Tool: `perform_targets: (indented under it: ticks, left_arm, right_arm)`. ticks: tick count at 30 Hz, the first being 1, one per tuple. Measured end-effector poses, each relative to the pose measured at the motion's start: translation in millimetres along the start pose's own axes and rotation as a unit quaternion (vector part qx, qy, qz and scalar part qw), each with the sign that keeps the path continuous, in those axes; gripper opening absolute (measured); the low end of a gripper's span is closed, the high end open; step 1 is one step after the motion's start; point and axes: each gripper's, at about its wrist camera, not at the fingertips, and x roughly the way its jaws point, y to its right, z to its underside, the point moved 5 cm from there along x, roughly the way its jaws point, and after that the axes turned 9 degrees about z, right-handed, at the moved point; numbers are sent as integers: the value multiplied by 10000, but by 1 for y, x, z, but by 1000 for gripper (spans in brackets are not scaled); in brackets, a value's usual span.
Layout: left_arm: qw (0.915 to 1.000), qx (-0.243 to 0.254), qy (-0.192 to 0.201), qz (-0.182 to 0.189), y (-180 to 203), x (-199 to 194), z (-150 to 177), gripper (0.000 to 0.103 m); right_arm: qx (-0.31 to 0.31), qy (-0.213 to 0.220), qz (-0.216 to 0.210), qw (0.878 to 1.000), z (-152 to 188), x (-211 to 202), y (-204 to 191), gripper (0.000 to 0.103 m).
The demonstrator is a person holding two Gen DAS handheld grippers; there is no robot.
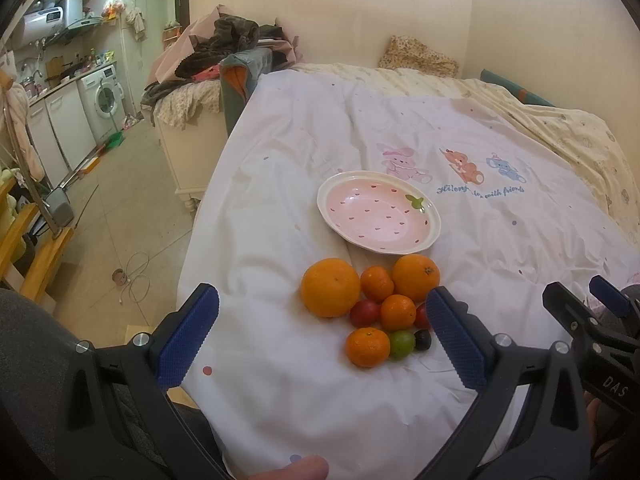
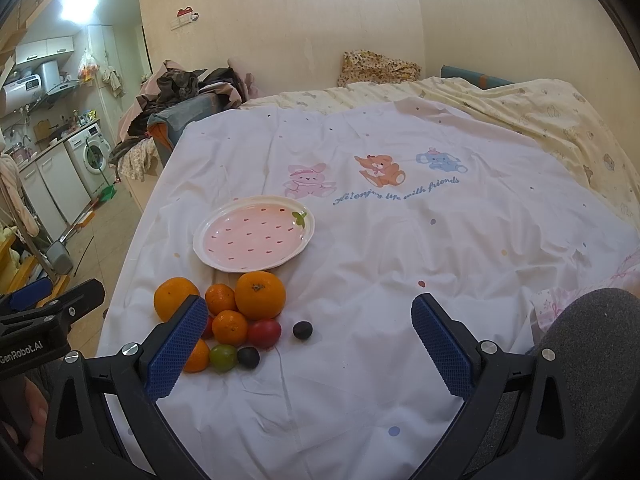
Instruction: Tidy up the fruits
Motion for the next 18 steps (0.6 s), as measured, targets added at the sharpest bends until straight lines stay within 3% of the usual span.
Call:
perform_targets:
  ticks: [18]
  left_arm:
    - [10000,-7,-7,7,0,1,0,102]
  right_arm:
    - [-10,-15,-21,10000,1,1,1,103]
